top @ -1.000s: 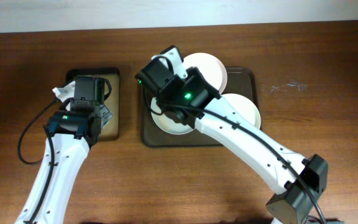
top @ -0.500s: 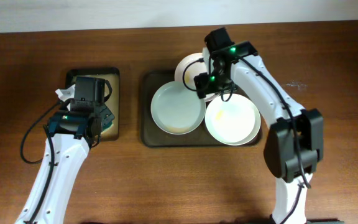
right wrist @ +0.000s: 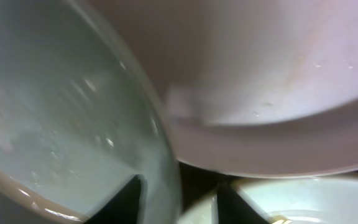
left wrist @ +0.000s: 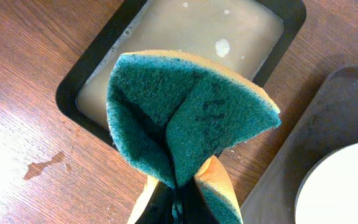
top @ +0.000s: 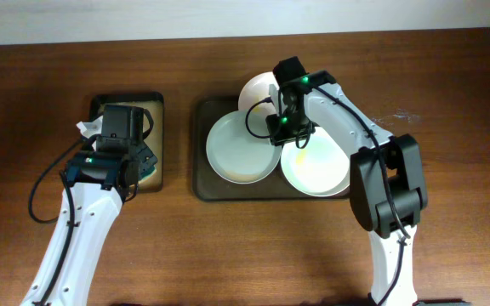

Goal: Clean dirty plates on tray and stack at the side

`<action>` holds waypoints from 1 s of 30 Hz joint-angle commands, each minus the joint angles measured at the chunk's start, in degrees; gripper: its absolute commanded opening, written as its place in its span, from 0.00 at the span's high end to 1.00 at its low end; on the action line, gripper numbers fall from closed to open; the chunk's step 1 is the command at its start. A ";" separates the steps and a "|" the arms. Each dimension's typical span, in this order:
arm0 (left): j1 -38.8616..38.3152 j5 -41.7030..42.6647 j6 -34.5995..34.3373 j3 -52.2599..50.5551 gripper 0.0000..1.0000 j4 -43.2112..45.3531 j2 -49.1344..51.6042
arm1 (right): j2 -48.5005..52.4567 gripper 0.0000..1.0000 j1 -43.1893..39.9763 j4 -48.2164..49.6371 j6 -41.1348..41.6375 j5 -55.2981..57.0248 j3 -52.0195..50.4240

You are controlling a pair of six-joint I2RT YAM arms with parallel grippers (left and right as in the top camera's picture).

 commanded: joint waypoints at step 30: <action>0.24 0.04 -0.50 0.31 1.00 -0.35 -0.28 | -19.74 0.96 33.16 -4.63 -0.59 88.37 3.69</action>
